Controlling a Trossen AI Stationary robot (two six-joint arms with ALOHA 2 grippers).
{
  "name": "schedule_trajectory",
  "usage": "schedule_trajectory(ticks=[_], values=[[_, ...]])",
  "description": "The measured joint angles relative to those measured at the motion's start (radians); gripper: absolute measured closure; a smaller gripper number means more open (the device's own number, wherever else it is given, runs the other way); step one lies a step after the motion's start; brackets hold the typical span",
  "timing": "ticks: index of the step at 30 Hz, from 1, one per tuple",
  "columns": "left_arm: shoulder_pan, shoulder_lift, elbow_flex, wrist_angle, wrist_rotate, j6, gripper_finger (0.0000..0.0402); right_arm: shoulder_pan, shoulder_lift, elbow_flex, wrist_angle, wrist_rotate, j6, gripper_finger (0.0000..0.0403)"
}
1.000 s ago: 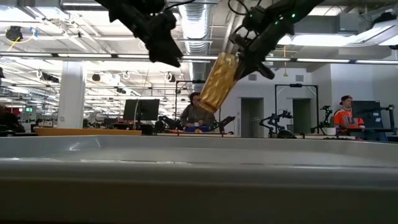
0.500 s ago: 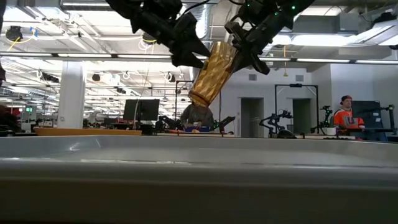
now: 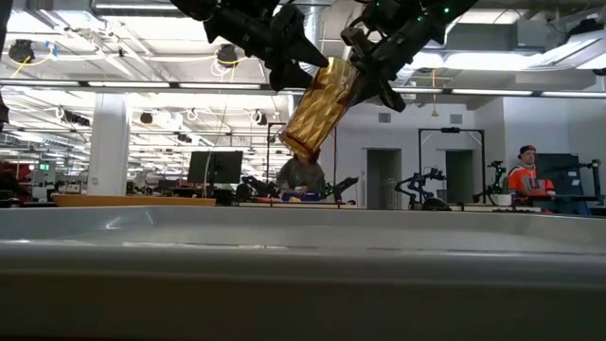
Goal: Pick and place plate/cup/fork/spoon on tray
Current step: Put the brown cup on the blue serving tray
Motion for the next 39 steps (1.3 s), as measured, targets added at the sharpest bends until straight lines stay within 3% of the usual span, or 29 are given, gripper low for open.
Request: schedule_trajectory(ticks=[12,21,28,39], values=[[-0.014,0.017,0.009,-0.008,0.035,-0.050,0.0061,0.032,0.000,-0.002,0.006,-0.002,-0.008,0.0382],[-0.023,0.018,0.009,-0.029,0.098,-0.107,0.0087,0.056,0.001,-0.002,-0.016,-0.017,-0.006,0.0365],[-0.041,0.019,0.009,-0.054,0.079,-0.115,0.0062,0.073,0.002,-0.002,-0.017,-0.019,-0.015,0.0381],[-0.050,0.017,0.007,-0.050,0.112,-0.128,0.0056,0.074,0.000,-0.002,-0.040,-0.024,-0.038,0.0372]])
